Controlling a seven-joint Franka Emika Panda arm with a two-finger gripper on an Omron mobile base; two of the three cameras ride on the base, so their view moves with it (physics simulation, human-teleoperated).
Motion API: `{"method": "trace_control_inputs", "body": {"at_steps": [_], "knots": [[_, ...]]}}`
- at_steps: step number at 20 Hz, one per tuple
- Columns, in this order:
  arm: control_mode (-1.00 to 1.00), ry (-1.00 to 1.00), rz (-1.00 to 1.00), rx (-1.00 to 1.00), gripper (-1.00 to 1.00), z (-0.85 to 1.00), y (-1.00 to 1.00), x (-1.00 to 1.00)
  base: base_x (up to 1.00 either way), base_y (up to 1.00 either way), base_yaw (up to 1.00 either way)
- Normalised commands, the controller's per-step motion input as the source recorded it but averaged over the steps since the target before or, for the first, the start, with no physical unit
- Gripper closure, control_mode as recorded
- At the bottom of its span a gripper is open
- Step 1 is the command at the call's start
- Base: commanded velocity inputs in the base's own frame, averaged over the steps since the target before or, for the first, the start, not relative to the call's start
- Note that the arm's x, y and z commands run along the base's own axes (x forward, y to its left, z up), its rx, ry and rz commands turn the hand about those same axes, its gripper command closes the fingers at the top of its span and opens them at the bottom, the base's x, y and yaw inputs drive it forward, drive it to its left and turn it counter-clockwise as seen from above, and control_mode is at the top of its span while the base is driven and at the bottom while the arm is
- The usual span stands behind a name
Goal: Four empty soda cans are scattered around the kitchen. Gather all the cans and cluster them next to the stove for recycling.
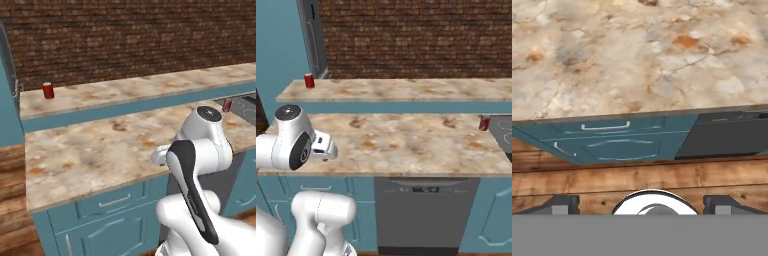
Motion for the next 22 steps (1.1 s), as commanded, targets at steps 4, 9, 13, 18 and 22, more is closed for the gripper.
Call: {"method": "trace_control_inputs", "body": {"at_steps": [4, 9, 13, 18, 22], "knots": [[1.0, 0.0, 0.0, 0.0, -1.0, 0.0, 0.0, 0.0, 0.25, 1.0, -0.42], [1.0, 0.0, 0.0, 0.0, -1.0, 0.0, 0.0, 0.0, 0.28, 1.0, -0.43], [1.0, 0.0, 0.0, 0.0, -1.0, 0.0, 0.0, 0.0, 0.09, 1.0, -0.4], [1.0, 0.0, 0.0, 0.0, -1.0, 0.0, 0.0, 0.0, 0.1, 1.0, -0.45], [1.0, 0.0, 0.0, 0.0, -1.0, 0.0, 0.0, 0.0, -0.31, 0.92, -0.49]]}}
